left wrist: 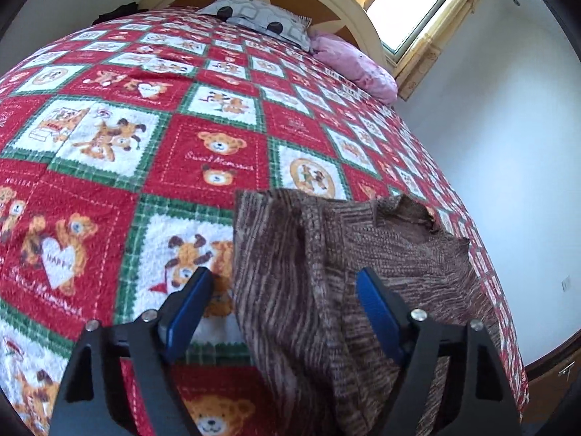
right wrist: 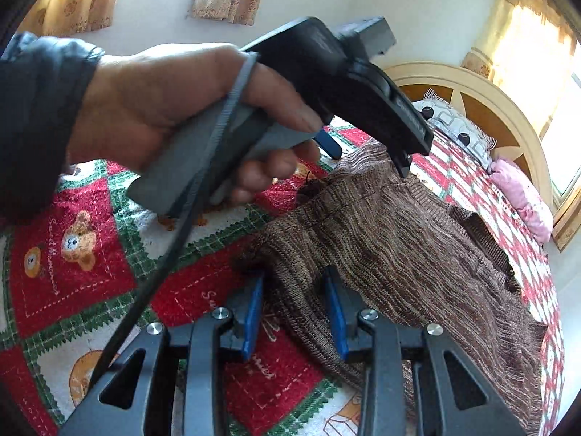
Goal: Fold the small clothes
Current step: 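Grasp the folded sweater edge with the right gripper while the left gripper grasps beside it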
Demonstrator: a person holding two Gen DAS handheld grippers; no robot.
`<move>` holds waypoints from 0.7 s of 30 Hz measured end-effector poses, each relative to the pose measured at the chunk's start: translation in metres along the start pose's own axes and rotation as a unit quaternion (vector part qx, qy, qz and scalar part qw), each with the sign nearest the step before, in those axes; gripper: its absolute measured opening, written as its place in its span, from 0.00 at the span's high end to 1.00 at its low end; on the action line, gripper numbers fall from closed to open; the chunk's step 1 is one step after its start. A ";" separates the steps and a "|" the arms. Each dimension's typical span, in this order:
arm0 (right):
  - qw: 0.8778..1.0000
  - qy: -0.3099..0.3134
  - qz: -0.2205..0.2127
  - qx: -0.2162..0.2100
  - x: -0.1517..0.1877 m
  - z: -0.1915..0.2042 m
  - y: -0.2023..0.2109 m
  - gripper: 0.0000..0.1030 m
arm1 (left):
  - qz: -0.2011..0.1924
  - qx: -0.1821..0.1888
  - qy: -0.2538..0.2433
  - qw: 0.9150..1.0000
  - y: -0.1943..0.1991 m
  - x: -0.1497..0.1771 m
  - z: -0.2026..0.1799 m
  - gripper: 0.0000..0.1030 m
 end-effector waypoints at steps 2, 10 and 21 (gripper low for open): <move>1.000 0.003 -0.001 0.002 0.000 0.001 0.001 0.68 | 0.003 -0.002 0.001 1.000 -0.002 0.000 0.002 0.31; 1.000 0.002 -0.010 -0.004 -0.005 0.005 0.011 0.92 | 0.019 0.013 0.025 0.999 -0.006 -0.001 -0.003 0.89; 0.993 -0.103 -0.063 -0.014 -0.021 -0.040 0.054 0.96 | -0.024 0.050 0.067 0.996 0.021 -0.024 -0.033 0.90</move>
Point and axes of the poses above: each gripper's, at about its wrist camera, not at the fingertips, and y roughly against the way its jaws point, z to its left, x to its underside, the point moved 8 cm from there along -y, roughly the way its jaws point, and after that the axes turned 13 degrees about -z, right-handed, at the moved point
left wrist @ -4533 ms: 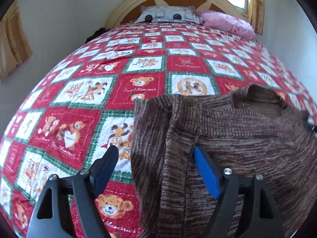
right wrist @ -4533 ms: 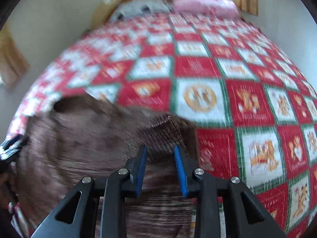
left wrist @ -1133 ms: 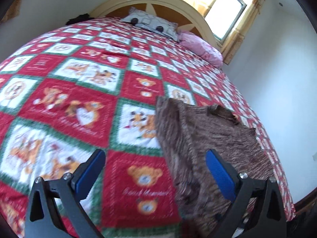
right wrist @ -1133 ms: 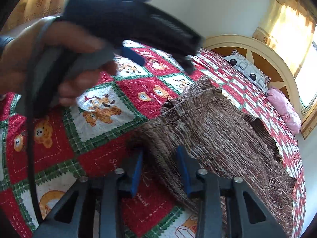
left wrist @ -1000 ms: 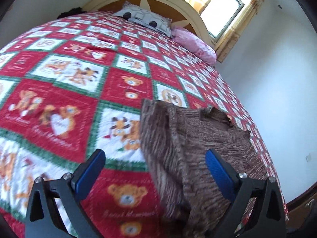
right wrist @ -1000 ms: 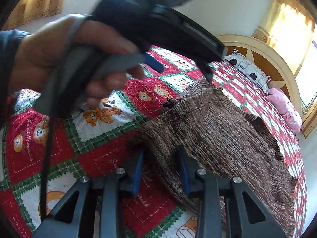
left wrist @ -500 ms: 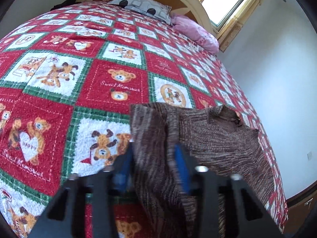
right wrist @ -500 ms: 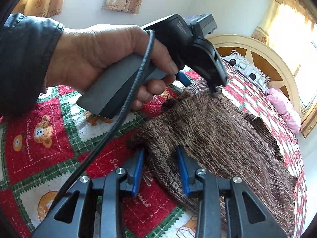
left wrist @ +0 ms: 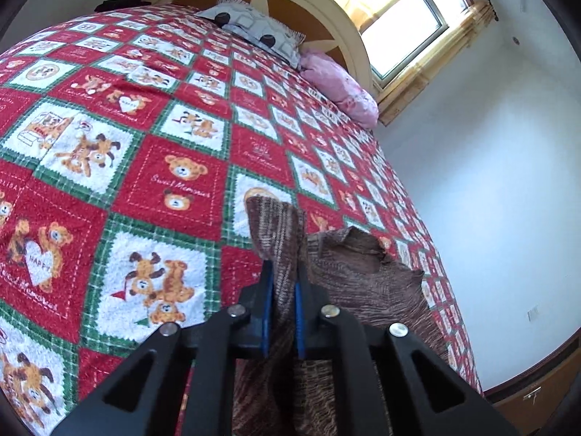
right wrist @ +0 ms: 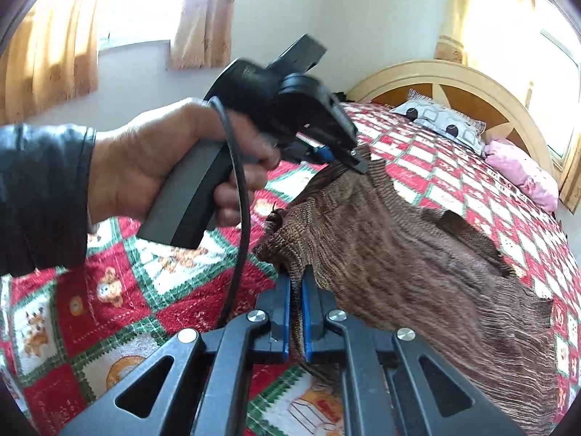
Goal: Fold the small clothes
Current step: 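Grasp the folded sweater edge with the right gripper while the left gripper grasps beside it, then lift the sweater edge with both grippers and fold it over the other half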
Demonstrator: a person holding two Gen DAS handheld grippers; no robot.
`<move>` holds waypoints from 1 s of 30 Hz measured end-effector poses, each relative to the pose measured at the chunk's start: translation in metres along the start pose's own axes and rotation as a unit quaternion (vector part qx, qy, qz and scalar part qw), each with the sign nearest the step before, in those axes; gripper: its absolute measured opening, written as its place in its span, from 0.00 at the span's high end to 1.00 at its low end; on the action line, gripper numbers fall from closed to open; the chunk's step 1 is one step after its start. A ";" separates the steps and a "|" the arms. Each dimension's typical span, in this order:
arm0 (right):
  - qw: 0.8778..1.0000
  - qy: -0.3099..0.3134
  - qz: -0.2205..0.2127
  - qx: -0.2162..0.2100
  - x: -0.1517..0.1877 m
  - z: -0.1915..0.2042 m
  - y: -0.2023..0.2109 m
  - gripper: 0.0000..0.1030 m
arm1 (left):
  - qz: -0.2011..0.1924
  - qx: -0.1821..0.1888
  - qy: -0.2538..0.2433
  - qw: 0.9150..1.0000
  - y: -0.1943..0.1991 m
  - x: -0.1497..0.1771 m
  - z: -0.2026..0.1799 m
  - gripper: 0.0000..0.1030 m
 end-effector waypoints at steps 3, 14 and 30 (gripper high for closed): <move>1.000 -0.012 -0.012 0.000 -0.008 -0.006 0.013 0.96 | -0.007 0.002 0.008 1.000 0.001 -0.003 -0.007 0.90; 0.995 -0.076 -0.058 0.030 -0.022 -0.073 0.060 0.96 | -0.037 0.043 -0.011 0.998 -0.005 -0.018 -0.086 0.91; 0.973 -0.198 -0.070 0.098 0.032 -0.207 0.131 0.97 | 0.016 0.073 -0.059 0.995 -0.088 0.027 -0.196 0.91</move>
Point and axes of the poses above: each gripper's, at about its wrist camera, not at the fingertips, and y roughly against the way its jaws point, z to its left, x to its underside, the point moved 8 cm from there along -y, roughly the way its jaws point, and after that the axes turned 13 degrees about -z, right-handed, at the moved point
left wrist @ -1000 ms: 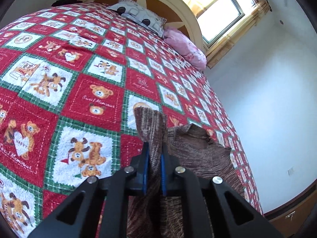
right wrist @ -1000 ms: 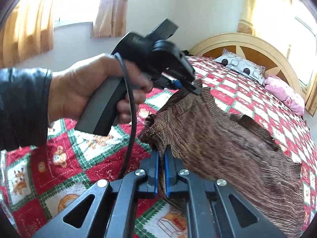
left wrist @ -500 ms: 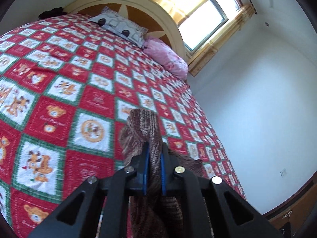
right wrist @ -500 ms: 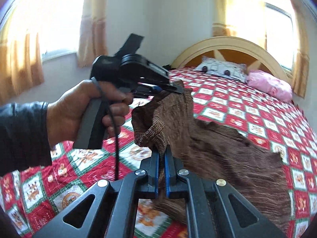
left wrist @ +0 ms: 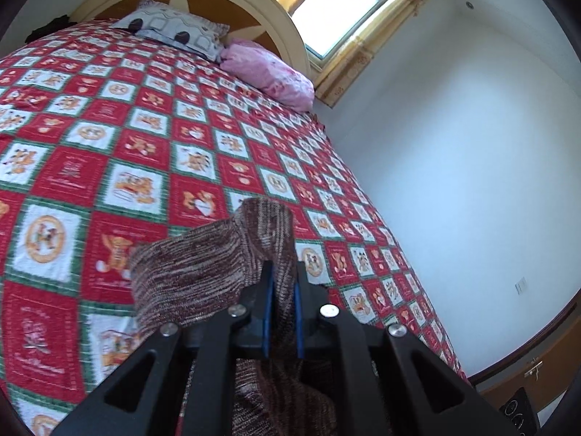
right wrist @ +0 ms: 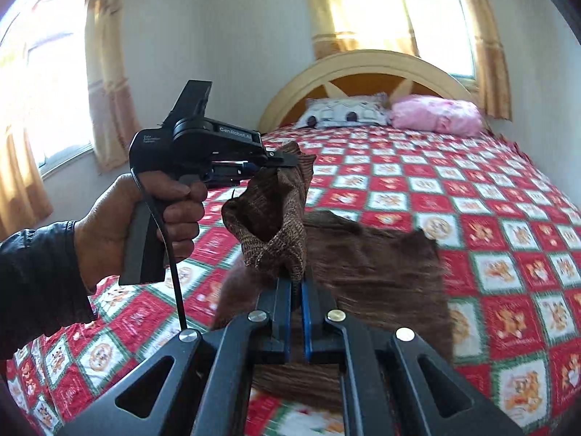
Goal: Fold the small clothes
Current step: 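Lift the sweater edge with both grippers and fold it over the other half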
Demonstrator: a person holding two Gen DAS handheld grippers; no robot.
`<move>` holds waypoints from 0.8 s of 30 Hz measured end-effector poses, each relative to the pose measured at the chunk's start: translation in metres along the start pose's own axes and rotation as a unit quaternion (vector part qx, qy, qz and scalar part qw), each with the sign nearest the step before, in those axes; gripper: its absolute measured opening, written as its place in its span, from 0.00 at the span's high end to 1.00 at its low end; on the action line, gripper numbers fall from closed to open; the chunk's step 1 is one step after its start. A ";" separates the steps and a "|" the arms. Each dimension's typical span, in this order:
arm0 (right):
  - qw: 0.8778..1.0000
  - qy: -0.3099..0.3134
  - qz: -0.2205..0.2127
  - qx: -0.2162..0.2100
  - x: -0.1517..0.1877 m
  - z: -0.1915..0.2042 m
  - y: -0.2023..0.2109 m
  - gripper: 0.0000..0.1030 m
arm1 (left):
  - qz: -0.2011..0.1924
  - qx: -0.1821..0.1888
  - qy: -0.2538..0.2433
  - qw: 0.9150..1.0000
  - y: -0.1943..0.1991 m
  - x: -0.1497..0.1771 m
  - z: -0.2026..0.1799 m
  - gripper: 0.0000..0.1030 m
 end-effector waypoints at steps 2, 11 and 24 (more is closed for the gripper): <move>1.000 -0.016 0.006 0.007 0.006 -0.015 0.003 0.96 | 0.010 0.002 -0.005 1.000 -0.013 0.007 -0.008 0.91; 0.993 -0.105 0.045 0.033 0.046 -0.074 0.021 0.97 | 0.055 0.003 -0.032 0.998 -0.060 0.041 -0.042 0.91; 0.958 -0.265 0.094 0.049 0.097 -0.130 0.047 0.96 | 0.052 -0.046 -0.175 0.982 -0.054 0.062 -0.081 0.44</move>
Point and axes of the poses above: each gripper's, at about its wrist camera, not at the fingertips, and y roughly against the way its jaws point, z to its left, x to its underside, the point moved 8 cm from there along -y, roughly the way its jaws point, and after that the axes turned 13 degrees about -z, right-handed, at the moved point
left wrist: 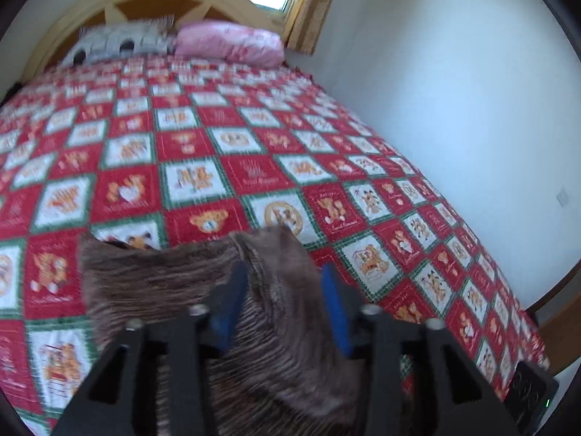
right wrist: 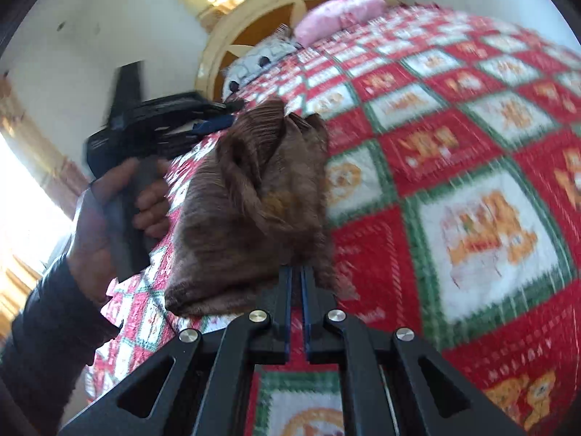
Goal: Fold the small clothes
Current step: 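Lift the sweater edge with both grippers and fold it over the other half, then open both grippers to release the folded sweater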
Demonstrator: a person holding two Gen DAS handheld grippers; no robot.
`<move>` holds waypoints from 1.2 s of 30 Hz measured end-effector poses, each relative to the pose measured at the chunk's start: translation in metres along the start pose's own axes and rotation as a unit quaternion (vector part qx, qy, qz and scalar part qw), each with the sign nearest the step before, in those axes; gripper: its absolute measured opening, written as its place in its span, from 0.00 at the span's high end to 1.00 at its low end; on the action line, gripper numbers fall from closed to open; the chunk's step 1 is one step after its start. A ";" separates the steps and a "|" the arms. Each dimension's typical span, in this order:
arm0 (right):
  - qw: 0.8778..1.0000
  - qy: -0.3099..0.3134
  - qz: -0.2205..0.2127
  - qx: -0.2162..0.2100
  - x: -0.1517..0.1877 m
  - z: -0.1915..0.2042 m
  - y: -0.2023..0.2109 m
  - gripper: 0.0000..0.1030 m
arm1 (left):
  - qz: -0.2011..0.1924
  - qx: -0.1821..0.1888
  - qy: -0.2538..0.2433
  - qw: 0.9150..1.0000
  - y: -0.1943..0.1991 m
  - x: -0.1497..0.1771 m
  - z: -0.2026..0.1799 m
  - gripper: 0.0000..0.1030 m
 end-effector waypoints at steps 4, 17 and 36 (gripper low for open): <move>0.999 -0.003 -0.011 0.031 -0.001 -0.015 0.015 0.95 | -0.033 -0.025 -0.049 0.998 0.050 0.013 0.007 0.23; 0.995 0.099 -0.007 0.027 -0.033 0.055 -0.031 0.73 | 0.028 -0.069 -0.027 0.997 0.083 0.116 0.038 0.20; 0.982 0.167 -0.048 0.071 -0.068 0.061 -0.015 0.39 | 0.032 -0.058 0.009 0.998 0.080 0.142 0.050 0.11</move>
Point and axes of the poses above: each gripper's, at about its wrist camera, not at the fingertips, and y roughly against the way its jaws point, z to its left, x to its underside, the point moved 8 cm from there along -y, roughly the way its jaws point, and after that the axes turned 13 degrees about -z, right-handed, at the moved point
